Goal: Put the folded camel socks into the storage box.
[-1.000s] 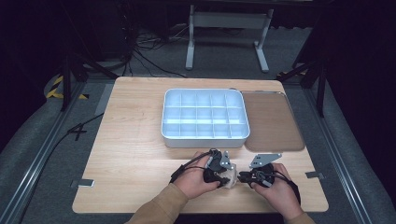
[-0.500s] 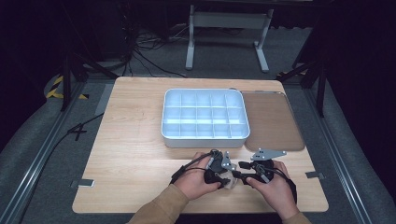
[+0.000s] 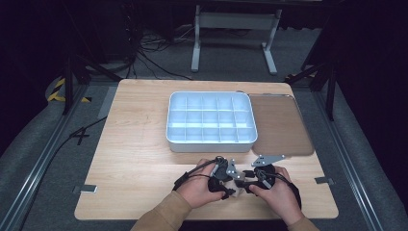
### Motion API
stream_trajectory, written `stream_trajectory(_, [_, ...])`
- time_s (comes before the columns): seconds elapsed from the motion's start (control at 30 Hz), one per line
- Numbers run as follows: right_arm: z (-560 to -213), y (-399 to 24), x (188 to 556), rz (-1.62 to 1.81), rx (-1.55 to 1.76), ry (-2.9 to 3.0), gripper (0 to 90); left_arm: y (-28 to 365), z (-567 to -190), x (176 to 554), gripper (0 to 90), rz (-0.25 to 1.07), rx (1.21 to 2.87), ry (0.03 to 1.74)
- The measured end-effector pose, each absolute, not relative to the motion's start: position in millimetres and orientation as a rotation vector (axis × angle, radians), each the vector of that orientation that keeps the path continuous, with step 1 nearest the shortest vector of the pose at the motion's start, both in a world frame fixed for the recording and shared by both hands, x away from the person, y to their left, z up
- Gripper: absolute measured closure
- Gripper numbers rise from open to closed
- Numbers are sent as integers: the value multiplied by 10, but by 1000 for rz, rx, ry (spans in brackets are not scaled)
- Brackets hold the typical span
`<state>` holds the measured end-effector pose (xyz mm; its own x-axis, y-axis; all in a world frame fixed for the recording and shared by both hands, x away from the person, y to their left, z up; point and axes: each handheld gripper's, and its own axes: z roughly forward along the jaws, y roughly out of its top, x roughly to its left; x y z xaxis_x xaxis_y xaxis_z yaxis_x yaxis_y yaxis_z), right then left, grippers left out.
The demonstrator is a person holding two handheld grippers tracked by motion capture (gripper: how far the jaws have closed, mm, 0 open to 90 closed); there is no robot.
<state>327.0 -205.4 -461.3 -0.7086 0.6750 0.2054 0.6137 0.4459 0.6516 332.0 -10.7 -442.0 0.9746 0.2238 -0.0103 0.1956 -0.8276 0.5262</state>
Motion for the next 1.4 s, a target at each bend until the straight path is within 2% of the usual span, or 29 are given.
stream_trajectory(0.37, [-4674,-2044,3361,1140,1221,2663,464,17,-4400,3300,422,73,2589,315])
stream_trajectory(0.83, [-4659,-1982,3393,1193,1199,2747,718,257,-4332,3319,425,98,2577,399])
stream_trajectory(1.4, [-4570,-1961,3376,1161,1183,2753,772,669,-4266,3253,429,142,2570,452])
